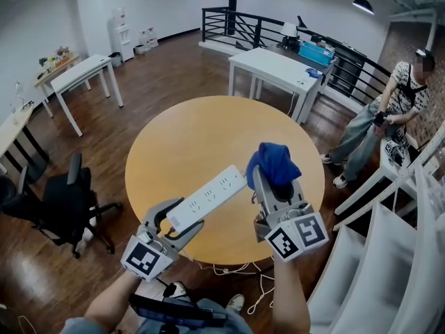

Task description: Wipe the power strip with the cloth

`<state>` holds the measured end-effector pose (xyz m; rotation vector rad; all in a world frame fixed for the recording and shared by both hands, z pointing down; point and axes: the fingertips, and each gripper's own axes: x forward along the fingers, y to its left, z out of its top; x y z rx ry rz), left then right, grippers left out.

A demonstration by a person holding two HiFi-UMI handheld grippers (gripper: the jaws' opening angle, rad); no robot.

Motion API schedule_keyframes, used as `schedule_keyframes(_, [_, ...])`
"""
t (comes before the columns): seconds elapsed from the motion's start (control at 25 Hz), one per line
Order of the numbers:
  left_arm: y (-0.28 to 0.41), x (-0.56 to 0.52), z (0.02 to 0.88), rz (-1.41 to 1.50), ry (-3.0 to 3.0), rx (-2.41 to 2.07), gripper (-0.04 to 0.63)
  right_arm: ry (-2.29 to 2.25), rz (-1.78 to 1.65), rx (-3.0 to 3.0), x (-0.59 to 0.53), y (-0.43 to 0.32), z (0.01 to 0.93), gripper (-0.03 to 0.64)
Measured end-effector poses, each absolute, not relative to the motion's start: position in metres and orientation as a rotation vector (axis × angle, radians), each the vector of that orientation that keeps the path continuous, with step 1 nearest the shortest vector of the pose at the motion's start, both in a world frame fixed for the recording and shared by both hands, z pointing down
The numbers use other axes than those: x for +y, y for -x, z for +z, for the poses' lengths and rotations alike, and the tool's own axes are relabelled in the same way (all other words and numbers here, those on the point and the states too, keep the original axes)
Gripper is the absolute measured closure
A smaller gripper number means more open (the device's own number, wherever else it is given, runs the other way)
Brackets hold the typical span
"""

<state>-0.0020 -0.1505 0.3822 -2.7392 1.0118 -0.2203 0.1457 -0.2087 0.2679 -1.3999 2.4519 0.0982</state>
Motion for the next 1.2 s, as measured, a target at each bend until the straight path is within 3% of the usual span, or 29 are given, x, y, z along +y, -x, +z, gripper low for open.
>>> schedule_keyframes(1.2, [-0.008,-0.149,0.401,-0.386,2.620,0.999,0.307,1.309,0.104,2.659,-0.246,-0.080,0.256,0.549])
